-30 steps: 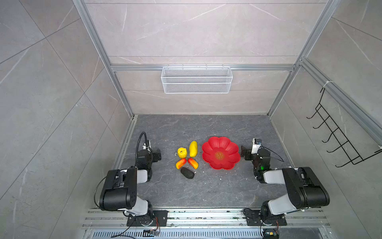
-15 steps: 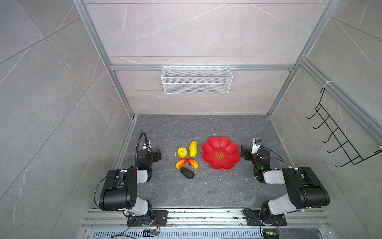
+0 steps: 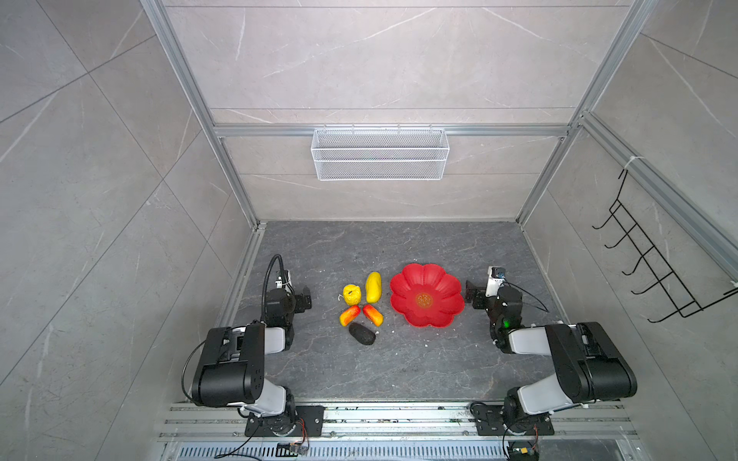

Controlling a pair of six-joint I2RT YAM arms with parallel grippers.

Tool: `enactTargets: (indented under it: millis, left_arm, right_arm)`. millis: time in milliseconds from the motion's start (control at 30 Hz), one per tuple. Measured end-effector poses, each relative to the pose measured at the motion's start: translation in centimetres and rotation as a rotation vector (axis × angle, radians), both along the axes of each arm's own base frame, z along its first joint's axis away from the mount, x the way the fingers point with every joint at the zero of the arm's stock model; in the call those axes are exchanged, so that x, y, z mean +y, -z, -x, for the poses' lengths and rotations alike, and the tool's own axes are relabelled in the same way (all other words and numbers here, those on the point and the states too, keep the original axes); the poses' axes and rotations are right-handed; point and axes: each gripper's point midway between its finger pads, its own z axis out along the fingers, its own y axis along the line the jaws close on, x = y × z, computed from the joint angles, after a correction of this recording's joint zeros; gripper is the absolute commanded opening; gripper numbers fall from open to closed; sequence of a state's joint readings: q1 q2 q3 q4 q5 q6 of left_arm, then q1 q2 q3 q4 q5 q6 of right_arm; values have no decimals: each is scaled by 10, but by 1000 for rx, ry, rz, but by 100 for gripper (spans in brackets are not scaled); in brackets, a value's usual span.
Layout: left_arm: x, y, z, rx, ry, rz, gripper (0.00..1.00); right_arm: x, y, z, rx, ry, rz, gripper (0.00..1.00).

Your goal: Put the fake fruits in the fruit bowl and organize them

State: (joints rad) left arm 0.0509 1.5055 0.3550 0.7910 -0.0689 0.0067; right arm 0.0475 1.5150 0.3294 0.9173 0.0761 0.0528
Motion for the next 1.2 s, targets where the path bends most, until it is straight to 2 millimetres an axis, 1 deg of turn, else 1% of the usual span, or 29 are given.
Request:
enactTargets:
  millis: [67, 100, 167, 233, 300, 333, 400, 433, 467, 533, 567, 600, 633, 667, 700, 767, 833, 900, 1000, 1100, 1200]
  left_arm:
    - [-1, 0, 0, 0, -2, -5, 100]
    - [-1, -1, 1, 4, -10, -15, 100]
    - [-6, -8, 6, 29, -20, -37, 100]
    - [-16, -34, 6, 12, -13, -50, 100]
    - [-30, -80, 3, -51, 4, -53, 100]
    - [-36, -101, 2, -80, 10, -50, 100]
    - [-47, -156, 5, -126, 26, -37, 100]
    - [-51, -179, 7, -138, 34, -28, 100]
    - [-53, -201, 11, -137, 41, -20, 100]
    - [-55, -242, 22, -134, 56, -2, 100]
    - [-56, -255, 29, -123, 66, 1, 100]
    - [-57, -265, 37, -105, 81, 3, 100]
    - [-58, -271, 46, -80, 98, 0, 100]
    - [-59, -271, 54, -48, 114, -7, 100]
    - [-59, -267, 62, -9, 128, -16, 100]
    - [-61, -255, 74, 74, 159, -31, 100]
    - [-63, -238, 84, 153, 188, -41, 100]
    - [-67, -225, 90, 214, 219, -41, 100]
    - [-75, -214, 97, 261, 271, -26, 100]
    - [-83, -212, 101, 268, 320, -11, 100]
    - [-86, -211, 105, 266, 351, 1, 100]
  right_arm:
    - [-5, -2, 2, 5, 29, 6, 100]
    - [-8, -8, 5, 2, 47, 10, 100]
    - [-12, -30, 10, -35, 74, 18, 100]
    - [-8, -64, 15, -100, 76, 11, 100]
    - [3, -103, 14, -156, 44, 0, 100]
    - [9, -118, 11, -172, 24, -6, 100]
    - [32, -154, 2, -175, -61, -16, 100]
    - [45, -168, -2, -168, -105, -20, 100]
    - [58, -182, -7, -153, -152, -23, 100]
    - [95, -209, -18, -119, -269, -28, 100]
    - [111, -218, -22, -101, -317, -27, 100]
    - [132, -224, -27, -72, -375, -24, 100]
    - [154, -226, -31, -38, -436, -18, 100]
    - [173, -225, -32, -11, -484, -11, 100]
    - [194, -220, -34, 24, -536, -4, 100]
    - [233, -203, -34, 103, -622, 10, 100]
    - [270, -180, -33, 190, -696, 28, 99]
    - [301, -158, -31, 266, -748, 51, 100]
    - [348, -129, -21, 356, -825, 101, 100]
    - [389, -107, -4, 402, -906, 137, 100]
    - [421, -85, 14, 452, -972, 169, 100]
